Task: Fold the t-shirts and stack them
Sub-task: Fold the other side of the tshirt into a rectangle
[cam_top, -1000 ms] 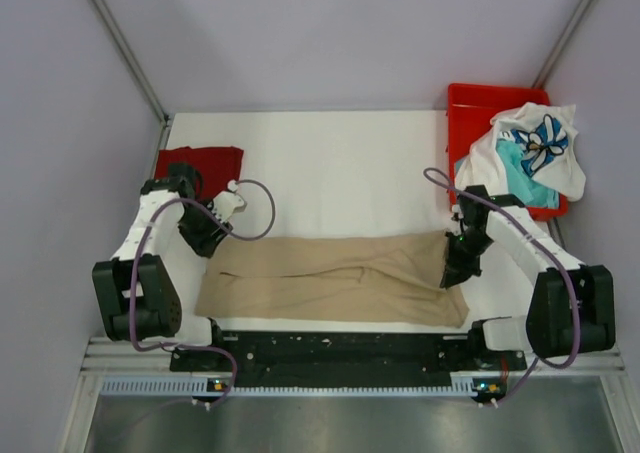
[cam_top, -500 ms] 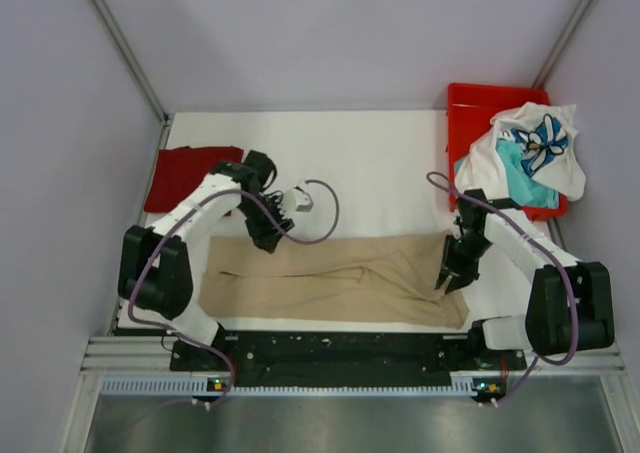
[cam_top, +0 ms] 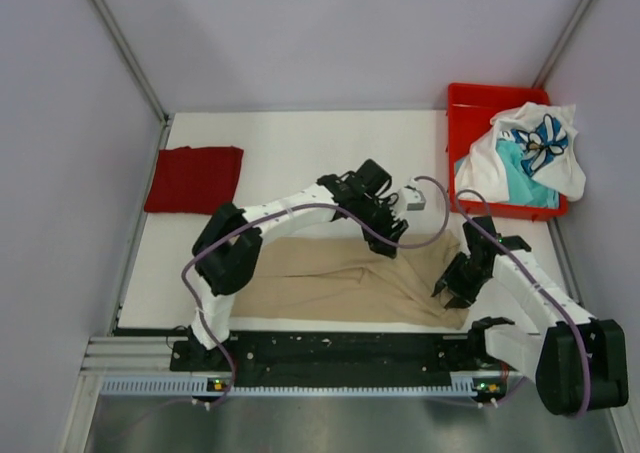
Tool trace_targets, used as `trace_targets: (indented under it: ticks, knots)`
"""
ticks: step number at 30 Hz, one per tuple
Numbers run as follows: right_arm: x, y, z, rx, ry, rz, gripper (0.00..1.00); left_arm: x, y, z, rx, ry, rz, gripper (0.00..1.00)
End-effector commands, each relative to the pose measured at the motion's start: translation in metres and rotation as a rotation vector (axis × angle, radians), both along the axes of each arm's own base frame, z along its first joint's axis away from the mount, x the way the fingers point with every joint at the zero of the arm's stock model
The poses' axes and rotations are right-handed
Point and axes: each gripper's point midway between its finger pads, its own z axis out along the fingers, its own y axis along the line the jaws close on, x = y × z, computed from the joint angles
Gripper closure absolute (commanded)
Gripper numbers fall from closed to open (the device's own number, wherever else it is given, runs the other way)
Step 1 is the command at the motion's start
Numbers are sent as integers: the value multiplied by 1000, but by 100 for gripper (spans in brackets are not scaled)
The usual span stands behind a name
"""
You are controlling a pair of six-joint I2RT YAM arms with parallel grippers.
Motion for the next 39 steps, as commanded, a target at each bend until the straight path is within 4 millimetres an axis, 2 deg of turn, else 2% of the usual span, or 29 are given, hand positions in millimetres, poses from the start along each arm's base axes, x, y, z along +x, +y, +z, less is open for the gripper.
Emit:
trace_targets:
  ticks: [1, 5, 9, 12, 16, 20, 23, 27, 29, 34, 39]
  knots:
    - [8, -3, -1, -9, -61, -127, 58, -3, -41, -9, -32, 78, 31, 46]
    - [0, -1, -8, 3, -44, -134, 58, -4, -54, -29, 22, 74, 27, 47]
    - [0, -1, -11, 3, -50, -133, 60, -7, -51, -42, 55, 64, 20, 48]
    - [-1, -1, -14, 5, -41, -137, 62, 1, -49, -54, 90, 22, 54, 48]
    - [3, -3, -16, -10, -56, -143, 70, -2, -52, -63, 110, 21, 43, 50]
    - [2, -3, -16, -8, -53, -139, 88, -16, -52, -70, 129, 32, 5, 51]
    - [5, -1, -12, 4, -74, -137, 99, -24, -53, -67, 115, 68, -11, 63]
    - [6, 0, -7, 16, -85, -132, 100, -24, -55, -57, 102, 64, -7, 91]
    - [4, 0, -6, 13, -77, -123, 100, -22, -55, -51, 97, 48, -5, 100]
    - [0, 1, 1, 16, -70, -101, 99, -20, -51, -40, 101, 31, 3, 100]
    - [-6, 3, 3, 32, -61, -93, 91, -25, -57, -18, 50, 34, -19, 100]
